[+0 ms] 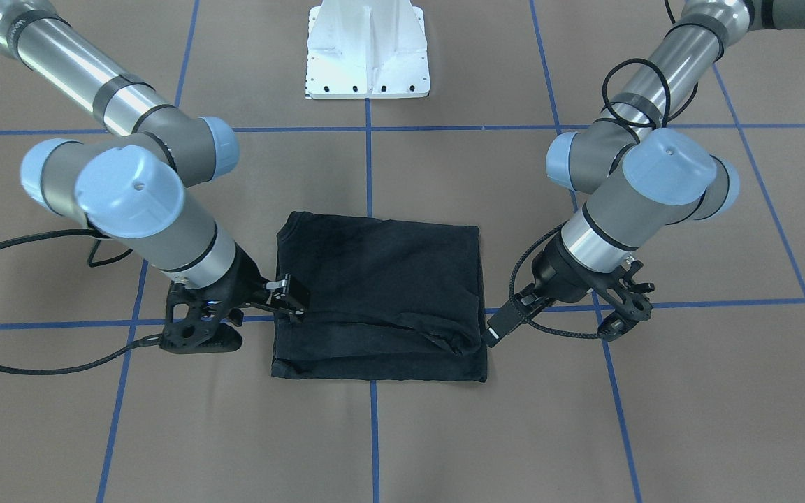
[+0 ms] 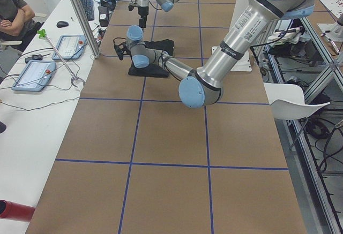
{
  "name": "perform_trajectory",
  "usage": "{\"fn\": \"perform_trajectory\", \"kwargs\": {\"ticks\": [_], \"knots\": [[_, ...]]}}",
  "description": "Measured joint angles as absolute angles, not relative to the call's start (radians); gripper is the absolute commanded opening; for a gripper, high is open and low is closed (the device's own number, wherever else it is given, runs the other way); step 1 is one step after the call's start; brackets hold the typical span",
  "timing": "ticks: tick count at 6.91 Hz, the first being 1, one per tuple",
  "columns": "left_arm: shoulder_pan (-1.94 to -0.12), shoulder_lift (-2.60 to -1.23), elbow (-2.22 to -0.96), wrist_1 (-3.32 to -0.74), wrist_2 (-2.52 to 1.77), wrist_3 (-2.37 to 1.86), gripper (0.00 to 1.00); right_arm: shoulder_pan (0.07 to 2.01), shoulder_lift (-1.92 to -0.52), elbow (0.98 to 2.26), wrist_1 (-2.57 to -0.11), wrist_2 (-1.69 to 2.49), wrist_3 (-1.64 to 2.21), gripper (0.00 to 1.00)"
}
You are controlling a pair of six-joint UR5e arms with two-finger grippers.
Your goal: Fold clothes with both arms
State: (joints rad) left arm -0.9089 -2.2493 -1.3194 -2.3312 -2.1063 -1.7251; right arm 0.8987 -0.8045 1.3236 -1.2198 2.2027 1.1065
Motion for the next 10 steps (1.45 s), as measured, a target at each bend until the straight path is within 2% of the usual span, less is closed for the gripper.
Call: {"fn": "perform_trajectory", "kwargs": {"ticks": [3,5,8,10], "knots": [[-0.966,-2.068,-1.481,-2.330,-2.106,-1.455,1.00,1.020,-0.888,1.354,-1.226,2.252,1.016,1.00],[-1.045,-1.929,-1.537,-2.330,-2.106,-1.235,1.00,1.087,-0.993,1.365,-1.241,2.238,0.827,1.00],[-1.182,-1.789,-1.536,-2.325,-2.106,-0.862,1.00,1.201,-1.120,1.369,-1.356,2.200,0.448,1.00],[-1.282,-1.724,-1.485,-2.325,-2.146,-0.627,1.00,1.279,-1.225,1.382,-1.367,2.206,0.264,1.00]]}}
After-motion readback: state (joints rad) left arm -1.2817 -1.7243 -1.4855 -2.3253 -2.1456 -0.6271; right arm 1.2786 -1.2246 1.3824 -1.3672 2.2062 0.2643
